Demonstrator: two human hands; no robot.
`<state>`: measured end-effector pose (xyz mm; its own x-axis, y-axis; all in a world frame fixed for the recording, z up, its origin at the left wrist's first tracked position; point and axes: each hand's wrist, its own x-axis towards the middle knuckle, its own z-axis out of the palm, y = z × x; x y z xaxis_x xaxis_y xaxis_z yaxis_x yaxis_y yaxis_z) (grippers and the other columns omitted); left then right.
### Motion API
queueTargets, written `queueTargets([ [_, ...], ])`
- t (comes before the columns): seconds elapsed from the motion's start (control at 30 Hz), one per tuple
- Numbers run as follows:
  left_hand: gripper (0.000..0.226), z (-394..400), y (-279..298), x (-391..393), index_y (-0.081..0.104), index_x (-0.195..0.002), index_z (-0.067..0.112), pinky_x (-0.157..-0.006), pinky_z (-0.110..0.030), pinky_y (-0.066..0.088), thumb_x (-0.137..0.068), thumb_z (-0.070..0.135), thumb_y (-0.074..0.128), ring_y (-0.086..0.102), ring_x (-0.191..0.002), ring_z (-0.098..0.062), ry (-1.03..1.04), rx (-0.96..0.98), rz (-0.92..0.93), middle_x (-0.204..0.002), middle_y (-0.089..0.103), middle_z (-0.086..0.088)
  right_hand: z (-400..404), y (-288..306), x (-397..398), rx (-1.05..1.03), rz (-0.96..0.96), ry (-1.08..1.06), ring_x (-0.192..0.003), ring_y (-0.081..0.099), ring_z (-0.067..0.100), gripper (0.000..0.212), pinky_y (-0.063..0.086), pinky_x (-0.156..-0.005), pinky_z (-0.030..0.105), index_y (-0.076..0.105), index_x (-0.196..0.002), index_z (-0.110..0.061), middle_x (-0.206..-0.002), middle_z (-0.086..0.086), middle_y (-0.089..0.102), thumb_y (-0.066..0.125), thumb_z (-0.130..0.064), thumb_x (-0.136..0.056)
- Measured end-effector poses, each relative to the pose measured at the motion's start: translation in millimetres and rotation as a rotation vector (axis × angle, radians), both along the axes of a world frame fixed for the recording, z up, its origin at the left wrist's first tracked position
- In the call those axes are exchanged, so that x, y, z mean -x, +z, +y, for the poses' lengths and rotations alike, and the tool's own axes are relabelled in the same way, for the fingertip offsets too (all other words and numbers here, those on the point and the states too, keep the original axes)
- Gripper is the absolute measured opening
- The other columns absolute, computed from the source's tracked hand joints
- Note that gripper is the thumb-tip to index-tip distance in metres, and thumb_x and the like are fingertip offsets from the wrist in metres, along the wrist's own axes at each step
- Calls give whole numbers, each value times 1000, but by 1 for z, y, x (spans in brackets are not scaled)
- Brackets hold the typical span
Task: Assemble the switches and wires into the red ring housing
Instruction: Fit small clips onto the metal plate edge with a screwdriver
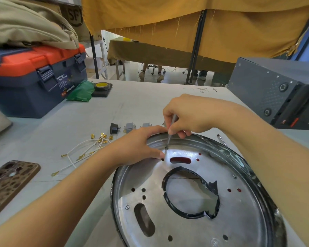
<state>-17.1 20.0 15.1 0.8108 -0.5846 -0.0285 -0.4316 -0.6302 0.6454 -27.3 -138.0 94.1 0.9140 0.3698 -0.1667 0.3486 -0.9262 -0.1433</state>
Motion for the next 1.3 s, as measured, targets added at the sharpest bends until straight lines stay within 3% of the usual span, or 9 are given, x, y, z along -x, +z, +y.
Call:
queueTargets([
  [0.2, 58, 1, -2, -1, 39, -133, 45, -70, -6, 35, -83, 36, 67, 50, -103, -6, -3, 27, 23, -123, 49, 17, 3, -4, -1, 153, -141, -36, -52, 53, 12, 41, 50, -66, 32, 57, -64, -13, -42, 0, 56, 54, -42, -92],
  [0.4, 54, 0, -1, -1, 40, -126, 50, -63, -9, 35, -82, 36, 67, 51, -84, 4, -6, 9, 9, -95, 46, 32, -1, -1, 3, 123, -21, 17, -80, 63, 16, 15, 48, -69, 29, 65, -89, -13, -83, 4, 71, 62, -28, -88],
  [0.47, 55, 0, -2, -2, 40, -128, 49, -63, -11, 35, -82, 36, 67, 50, -85, 5, -2, 13, 11, -93, 44, 32, -3, 0, 5, 51, 13, 28, -70, 63, 11, 2, 46, -64, 25, 62, -85, -18, -75, 0, 69, 63, -18, -87],
  [0.6, 53, 0, -2, -2, 41, -126, 50, -62, -9, 35, -82, 37, 67, 51, -83, 6, -7, 10, 9, -92, 45, 33, -1, 1, 4, -1, -3, 22, -48, 56, 3, 12, 45, -57, 21, 61, -76, -17, -62, 1, 69, 64, -18, -87],
  [0.8, 55, 2, -3, -2, 43, -130, 46, -65, -12, 39, -82, 37, 68, 54, -86, 1, 4, 22, 24, -97, 52, 25, 12, 1, -2, 158, -97, -15, -53, 53, 13, 31, 47, -58, 27, 64, -70, -7, -43, 1, 56, 59, -30, -91],
  [0.93, 55, 2, -3, -2, 42, -130, 45, -70, -13, 41, -82, 37, 67, 55, -93, -3, -1, 27, 22, -112, 54, 16, 13, 1, -1, 211, -99, -4, -58, 55, 15, 35, 45, -57, 28, 55, -67, -13, -52, 2, 60, 55, -36, -93],
  [1.0, 54, 2, -3, -3, 42, -129, 45, -72, -12, 41, -82, 36, 67, 55, -94, -3, -10, 27, 17, -116, 54, 14, 10, 1, 1, 178, -50, 28, -71, 60, 16, 26, 48, -66, 30, 62, -80, -12, -63, 1, 66, 56, -35, -92],
  [1.1, 54, 2, -3, -4, 43, -129, 45, -75, -13, 42, -82, 35, 68, 55, -97, -3, -25, 40, 17, -119, 56, 14, 3, 0, 3, 103, -28, 79, -77, 53, 9, 6, 40, -63, 21, 63, -91, -20, -82, -4, 65, 64, -23, -86],
  [1.3, 55, 2, -3, -4, 41, -129, 48, -65, -12, 38, -82, 37, 68, 52, -87, 4, -13, 24, 10, -102, 50, 22, -3, -1, 1, -26, -57, 56, -54, 59, -3, 4, 44, -57, 17, 69, -79, -19, -63, -3, 69, 69, -17, -82],
])
